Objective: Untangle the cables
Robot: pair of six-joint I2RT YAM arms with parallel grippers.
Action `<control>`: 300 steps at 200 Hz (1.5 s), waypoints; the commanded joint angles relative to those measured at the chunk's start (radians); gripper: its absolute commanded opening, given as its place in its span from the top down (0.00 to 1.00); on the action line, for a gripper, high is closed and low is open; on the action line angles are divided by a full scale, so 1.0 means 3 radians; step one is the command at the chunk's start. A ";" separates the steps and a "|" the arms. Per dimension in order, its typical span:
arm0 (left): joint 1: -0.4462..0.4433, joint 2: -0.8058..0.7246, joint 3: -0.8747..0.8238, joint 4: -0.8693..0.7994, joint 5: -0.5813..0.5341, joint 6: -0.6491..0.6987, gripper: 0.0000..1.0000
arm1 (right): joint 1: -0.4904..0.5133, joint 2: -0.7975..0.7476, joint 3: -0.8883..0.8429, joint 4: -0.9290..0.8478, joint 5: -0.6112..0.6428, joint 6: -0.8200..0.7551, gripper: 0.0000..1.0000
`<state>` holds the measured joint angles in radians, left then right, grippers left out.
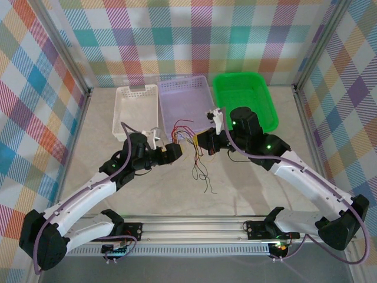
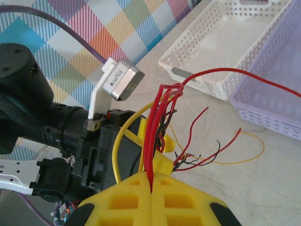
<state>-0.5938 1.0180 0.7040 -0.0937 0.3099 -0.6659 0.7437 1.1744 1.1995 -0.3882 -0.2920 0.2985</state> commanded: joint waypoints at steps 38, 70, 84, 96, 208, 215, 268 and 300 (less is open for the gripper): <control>-0.0041 0.0124 0.0062 -0.0034 -0.0135 0.0252 0.56 | -0.0060 -0.0034 0.0188 -0.0047 -0.0222 0.0064 1.00; -0.0041 0.0104 0.0133 -0.0142 -0.0172 0.0382 0.88 | -0.0140 -0.0047 0.0194 -0.0220 -0.0029 0.0066 1.00; -0.0040 0.0115 0.0163 -0.0174 -0.0143 0.0432 1.00 | -0.0228 -0.0077 0.0148 -0.0246 0.0038 0.0096 1.00; -0.0041 0.0134 0.0173 -0.0175 -0.0114 0.0441 1.00 | -0.0290 -0.0097 0.0090 -0.0233 0.0031 0.0114 1.00; -0.0042 0.0068 0.0337 -0.0585 -0.0162 0.0496 1.00 | -0.1072 -0.0762 -0.0232 -0.0395 0.0575 0.0400 1.00; -0.0044 0.0054 0.0343 -0.0676 -0.0172 0.0501 1.00 | -0.1108 -0.0792 -0.0225 -0.0435 0.0640 0.0400 1.00; -0.0044 -0.0045 0.0408 -0.1104 -0.0315 0.0575 1.00 | -0.1444 -0.1022 -0.0128 -0.0685 0.1038 0.0479 1.00; -0.0043 -0.0016 0.0367 -0.0904 -0.0200 0.0440 1.00 | -0.1446 -0.0859 -0.0321 -0.0342 0.0000 0.0427 1.00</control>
<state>-0.6102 1.0271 0.7971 -0.3923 0.2348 -0.5194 0.3122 0.8879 1.1351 -0.5667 -0.0639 0.4301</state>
